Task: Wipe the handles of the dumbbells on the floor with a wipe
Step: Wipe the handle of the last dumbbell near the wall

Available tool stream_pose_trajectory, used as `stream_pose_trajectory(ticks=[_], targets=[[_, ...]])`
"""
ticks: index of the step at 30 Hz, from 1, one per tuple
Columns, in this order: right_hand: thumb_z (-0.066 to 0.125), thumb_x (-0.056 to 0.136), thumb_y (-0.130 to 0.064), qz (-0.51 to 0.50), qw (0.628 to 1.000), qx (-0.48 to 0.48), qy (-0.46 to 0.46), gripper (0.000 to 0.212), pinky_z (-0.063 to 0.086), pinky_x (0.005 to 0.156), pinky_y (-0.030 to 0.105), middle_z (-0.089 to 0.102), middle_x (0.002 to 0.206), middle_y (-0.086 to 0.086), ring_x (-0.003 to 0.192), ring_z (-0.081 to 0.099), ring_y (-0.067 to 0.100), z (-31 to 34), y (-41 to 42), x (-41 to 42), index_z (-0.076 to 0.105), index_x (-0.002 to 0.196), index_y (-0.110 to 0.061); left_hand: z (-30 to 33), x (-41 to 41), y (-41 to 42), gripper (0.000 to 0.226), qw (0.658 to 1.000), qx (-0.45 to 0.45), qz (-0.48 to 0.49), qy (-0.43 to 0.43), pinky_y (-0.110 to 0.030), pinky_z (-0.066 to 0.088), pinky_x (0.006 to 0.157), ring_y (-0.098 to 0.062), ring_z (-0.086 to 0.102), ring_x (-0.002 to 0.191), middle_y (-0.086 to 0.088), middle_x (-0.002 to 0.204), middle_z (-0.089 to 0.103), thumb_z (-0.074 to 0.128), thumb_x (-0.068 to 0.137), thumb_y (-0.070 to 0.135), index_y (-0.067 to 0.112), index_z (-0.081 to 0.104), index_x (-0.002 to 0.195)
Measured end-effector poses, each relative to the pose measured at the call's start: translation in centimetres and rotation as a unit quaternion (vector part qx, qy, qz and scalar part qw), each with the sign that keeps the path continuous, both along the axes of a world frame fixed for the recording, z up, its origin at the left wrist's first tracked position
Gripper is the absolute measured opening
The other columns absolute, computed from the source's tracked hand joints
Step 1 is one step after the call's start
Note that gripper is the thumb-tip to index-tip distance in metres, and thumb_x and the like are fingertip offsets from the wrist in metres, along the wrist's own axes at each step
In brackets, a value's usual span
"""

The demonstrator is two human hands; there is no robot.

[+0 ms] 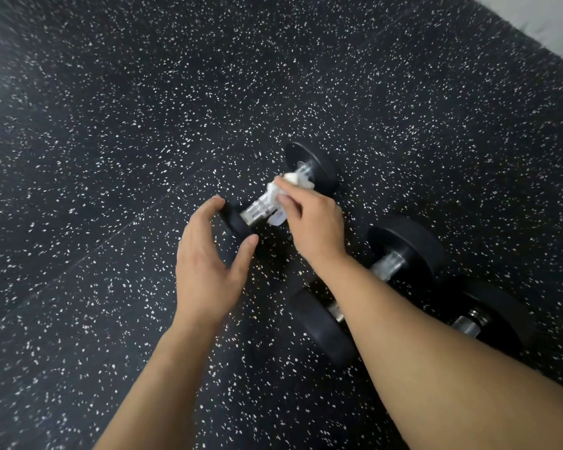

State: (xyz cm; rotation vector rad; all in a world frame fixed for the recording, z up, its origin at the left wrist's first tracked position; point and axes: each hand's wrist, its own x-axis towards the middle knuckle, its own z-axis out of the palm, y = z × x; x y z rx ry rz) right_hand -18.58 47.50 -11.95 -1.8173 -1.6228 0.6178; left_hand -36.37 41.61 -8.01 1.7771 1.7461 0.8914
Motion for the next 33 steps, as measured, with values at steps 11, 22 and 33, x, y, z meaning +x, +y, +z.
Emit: stream_pose_trajectory(ticks=[11,22,33], targets=[[0.058,0.102,-0.035,-0.012,0.999,-0.035,0.003,0.03,0.058,0.078,0.034,0.076,0.113,-0.007,0.089,0.069,0.015,0.7,0.0,-0.4,0.067,0.131,-0.038,-0.1,0.1,-0.3,0.056,1.0,0.019,-0.001,0.013,-0.044,0.044,0.11,-0.016,0.052,0.13,0.001,0.141,0.056,0.069,0.097,0.032,0.011,0.048,0.143],[0.06,0.101,-0.039,-0.052,0.996,-0.075,-0.011,0.031,0.052,0.078,0.029,0.077,0.104,-0.008,0.086,0.066,0.012,2.1,-3.1,3.7,0.066,0.132,-0.04,1.4,1.9,-3.8,0.049,0.994,0.039,-0.086,0.049,-0.036,0.042,0.107,-0.02,0.055,0.121,-0.002,0.129,0.06,0.064,0.097,0.038,0.008,0.054,0.135],[0.06,0.101,-0.035,-0.007,0.998,-0.022,-0.053,0.027,0.042,0.067,0.018,0.074,0.093,-0.013,0.069,0.051,-0.003,9.9,-7.6,7.5,0.071,0.126,-0.036,6.4,4.5,-1.8,0.059,0.989,0.012,-0.124,0.081,-0.038,0.037,0.11,-0.022,0.05,0.132,-0.003,0.144,0.055,0.066,0.098,0.042,0.013,0.046,0.146]])
